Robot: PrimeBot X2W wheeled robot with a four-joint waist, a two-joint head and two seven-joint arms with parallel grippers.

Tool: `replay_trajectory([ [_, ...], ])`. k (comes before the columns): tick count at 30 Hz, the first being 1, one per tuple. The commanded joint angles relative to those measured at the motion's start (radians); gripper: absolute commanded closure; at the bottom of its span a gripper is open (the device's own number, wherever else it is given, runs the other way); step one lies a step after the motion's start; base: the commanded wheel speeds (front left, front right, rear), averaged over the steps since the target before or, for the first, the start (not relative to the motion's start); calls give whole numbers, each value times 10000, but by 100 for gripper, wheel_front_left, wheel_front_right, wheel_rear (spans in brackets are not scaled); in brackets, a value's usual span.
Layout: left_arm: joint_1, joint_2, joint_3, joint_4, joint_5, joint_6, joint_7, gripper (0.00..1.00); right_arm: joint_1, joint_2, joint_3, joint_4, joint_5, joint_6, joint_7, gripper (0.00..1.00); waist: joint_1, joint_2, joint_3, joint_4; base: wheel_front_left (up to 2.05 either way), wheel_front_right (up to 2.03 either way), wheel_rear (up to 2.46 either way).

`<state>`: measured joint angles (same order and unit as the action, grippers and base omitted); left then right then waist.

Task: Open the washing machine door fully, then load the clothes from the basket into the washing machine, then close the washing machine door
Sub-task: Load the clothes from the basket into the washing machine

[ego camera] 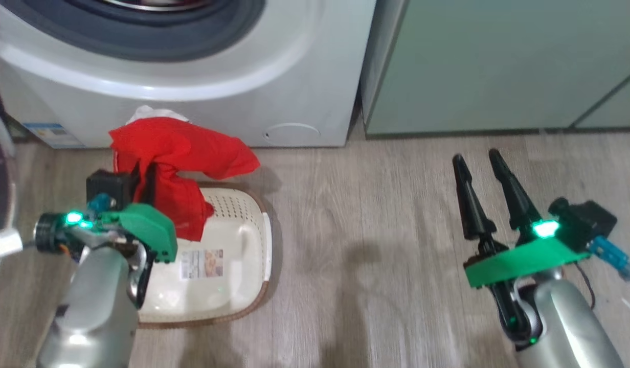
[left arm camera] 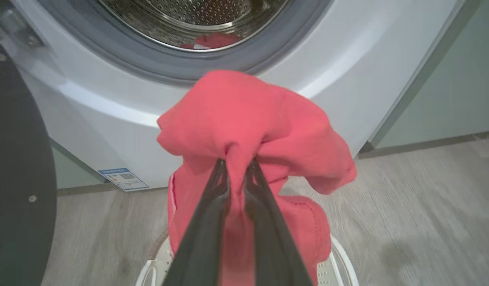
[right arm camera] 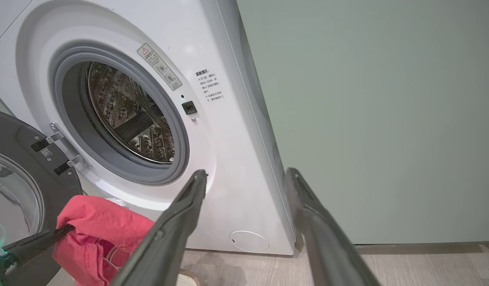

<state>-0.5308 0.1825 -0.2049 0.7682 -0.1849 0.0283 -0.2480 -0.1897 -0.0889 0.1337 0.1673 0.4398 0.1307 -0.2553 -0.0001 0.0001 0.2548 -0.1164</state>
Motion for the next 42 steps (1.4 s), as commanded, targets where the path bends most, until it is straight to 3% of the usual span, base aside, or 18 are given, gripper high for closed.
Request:
replay_trajectory([
  [1,90,161,452,-685,-36,62,-135,100,212,-83,140,-234,-24,0,-65,0,1,-1,-390,194,0,0,0],
  [6,1402,-241,930,-2755,28,-21,-136,100,606,-184,24,-202,-38,0,-65,0,1,-1,-1074,386,0,0,0],
  [16,3386,-965,1348,-4871,375,54,-137,100,1130,-168,10,-153,2,0,-65,0,1,-1,-1953,444,0,0,0],
  [28,4666,-1278,1321,-6401,582,-78,-137,100,1555,-90,0,-134,46,0,-65,0,1,-1,-2360,407,0,0,0],
  [42,4661,-1319,1357,-6700,585,-255,-137,100,1480,-79,14,-108,48,0,-65,0,1,-1,-2345,462,0,0,0],
])
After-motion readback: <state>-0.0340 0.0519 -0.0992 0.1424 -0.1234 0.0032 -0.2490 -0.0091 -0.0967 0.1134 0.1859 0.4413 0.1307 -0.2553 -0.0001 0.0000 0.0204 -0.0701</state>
